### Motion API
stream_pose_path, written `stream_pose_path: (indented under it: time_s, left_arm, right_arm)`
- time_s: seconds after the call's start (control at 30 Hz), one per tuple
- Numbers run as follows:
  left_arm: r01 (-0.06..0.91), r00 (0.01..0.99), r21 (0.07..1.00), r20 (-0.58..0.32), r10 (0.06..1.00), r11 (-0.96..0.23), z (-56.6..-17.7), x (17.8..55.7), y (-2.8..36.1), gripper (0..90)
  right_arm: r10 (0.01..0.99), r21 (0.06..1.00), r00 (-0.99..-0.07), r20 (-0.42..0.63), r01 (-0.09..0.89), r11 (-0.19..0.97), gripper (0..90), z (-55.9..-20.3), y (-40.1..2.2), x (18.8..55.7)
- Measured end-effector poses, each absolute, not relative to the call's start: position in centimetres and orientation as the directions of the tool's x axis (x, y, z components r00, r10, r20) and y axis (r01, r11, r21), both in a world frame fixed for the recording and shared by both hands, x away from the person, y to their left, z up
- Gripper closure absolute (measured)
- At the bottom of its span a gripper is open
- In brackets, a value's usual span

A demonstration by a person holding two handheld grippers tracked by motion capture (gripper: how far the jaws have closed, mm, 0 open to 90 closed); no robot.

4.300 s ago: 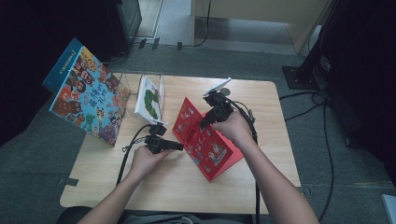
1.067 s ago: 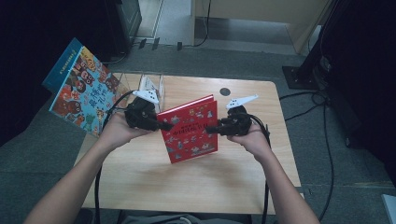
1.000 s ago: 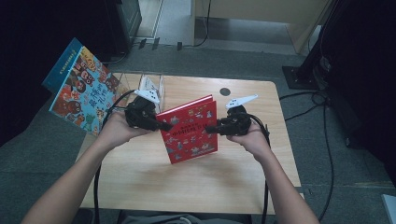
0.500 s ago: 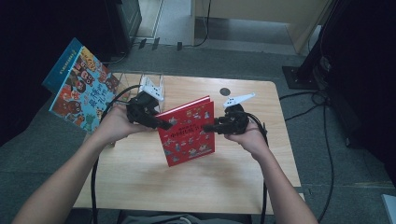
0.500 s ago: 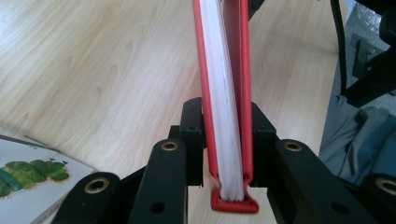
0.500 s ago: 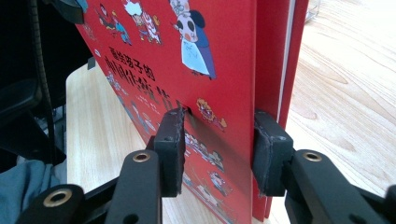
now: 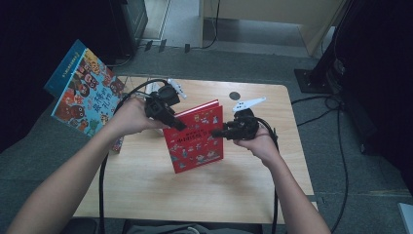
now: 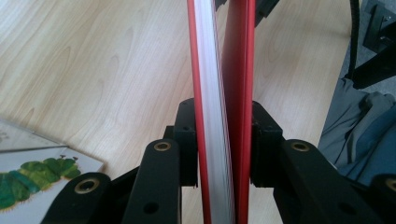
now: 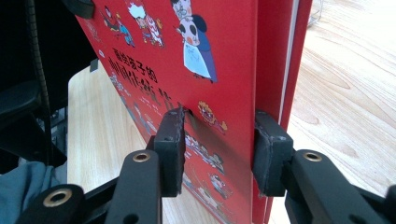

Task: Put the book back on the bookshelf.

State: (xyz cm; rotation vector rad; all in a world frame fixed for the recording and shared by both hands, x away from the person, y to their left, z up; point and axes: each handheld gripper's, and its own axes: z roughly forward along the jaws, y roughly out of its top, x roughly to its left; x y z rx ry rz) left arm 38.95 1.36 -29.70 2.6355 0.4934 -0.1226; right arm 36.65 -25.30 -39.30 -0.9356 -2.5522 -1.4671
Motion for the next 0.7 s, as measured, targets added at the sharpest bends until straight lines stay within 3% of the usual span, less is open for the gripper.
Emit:
stream_pose_path:
  time_s: [0.13,0.33,0.7]
  left_arm:
    - [0.377,0.926,0.387,-0.196,0.324,-0.842,-29.6,39.5,1.0,74.0]
    - [0.382,0.923,0.377,-0.203,0.327,-0.844,-29.5,39.7,1.2,77.5]
    - [0.393,0.919,0.396,-0.206,0.336,-0.830,-28.1,39.4,1.8,80.3]
  right_arm:
    - [0.480,0.770,-0.816,0.323,0.521,0.369,60.2,-39.3,-25.4,36.6]
    - [0.454,0.796,-0.843,0.288,0.474,0.376,48.1,-39.6,-25.4,36.2]
    - [0.527,0.785,-0.797,0.296,0.517,0.342,46.8,-41.0,-27.4,35.8]
